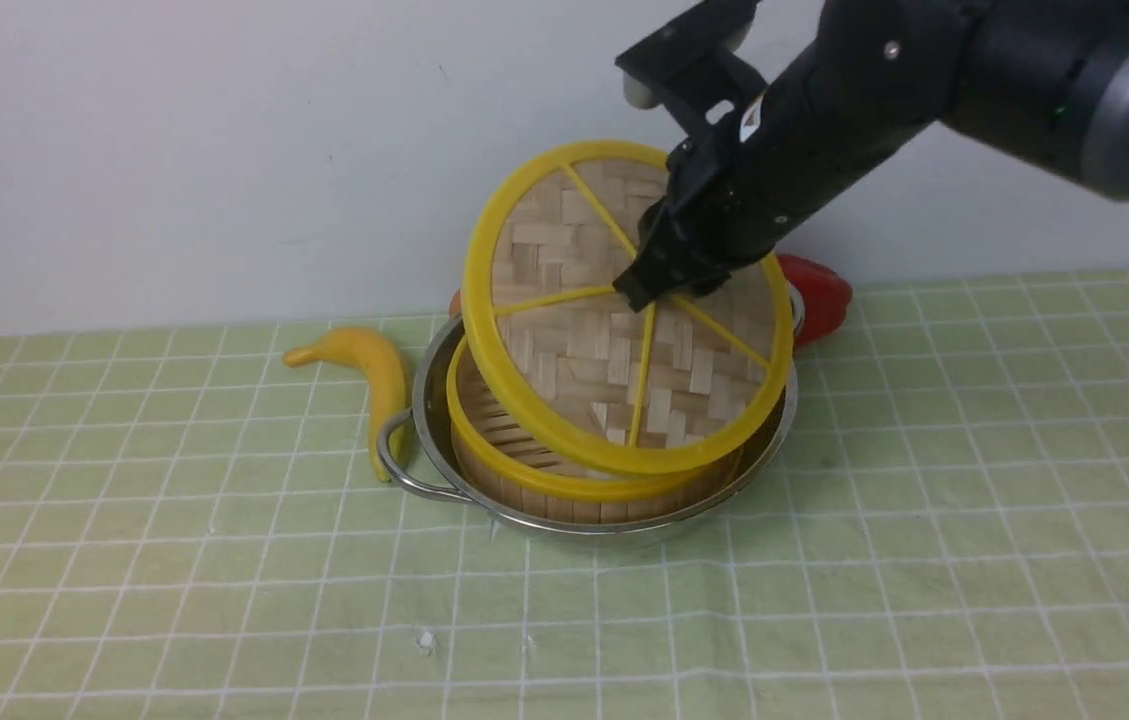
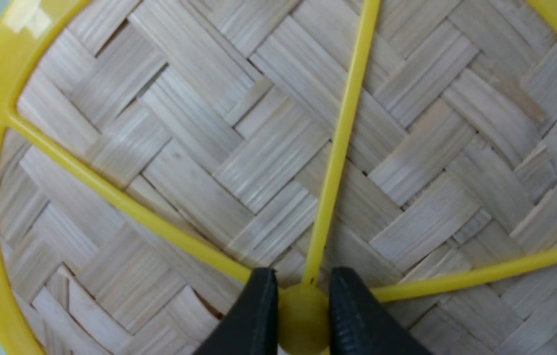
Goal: Place the steamer in the pot on the green tablecloth, and put the lid on the steamer.
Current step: 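Place the bamboo steamer lid onto the steamer basket in the pot with the right gripper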
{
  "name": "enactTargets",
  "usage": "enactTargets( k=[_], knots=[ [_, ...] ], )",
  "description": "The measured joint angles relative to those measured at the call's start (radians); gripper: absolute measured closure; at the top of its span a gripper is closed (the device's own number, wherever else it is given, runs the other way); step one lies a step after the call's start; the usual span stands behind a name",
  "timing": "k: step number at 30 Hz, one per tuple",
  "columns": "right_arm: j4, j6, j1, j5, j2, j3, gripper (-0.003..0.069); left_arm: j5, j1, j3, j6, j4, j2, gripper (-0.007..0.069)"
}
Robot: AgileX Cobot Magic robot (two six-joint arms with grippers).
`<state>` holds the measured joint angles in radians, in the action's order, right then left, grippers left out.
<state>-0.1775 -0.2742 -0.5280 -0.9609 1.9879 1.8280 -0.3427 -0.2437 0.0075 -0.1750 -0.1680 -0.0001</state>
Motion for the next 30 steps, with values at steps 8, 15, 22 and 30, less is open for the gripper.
enactTargets(
  k=[8, 15, 22, 30],
  knots=[
    [0.003, -0.021, -0.012, 0.009, 0.073, 0.028, 0.0515, 0.000, 0.000, 0.000, 0.000, 0.000, 0.000, 0.0382],
    [0.005, -0.042, -0.012, 0.049, 0.079, 0.029, 0.0515, 0.000, 0.000, 0.000, 0.000, 0.000, 0.000, 0.0382],
    [0.005, -0.045, -0.012, 0.064, 0.079, 0.029, 0.0515, 0.000, 0.000, 0.000, 0.000, 0.000, 0.000, 0.0382],
    [0.004, -0.046, -0.012, 0.078, 0.088, 0.030, 0.0515, 0.000, 0.000, 0.000, -0.001, 0.000, 0.000, 0.0382]
  ],
)
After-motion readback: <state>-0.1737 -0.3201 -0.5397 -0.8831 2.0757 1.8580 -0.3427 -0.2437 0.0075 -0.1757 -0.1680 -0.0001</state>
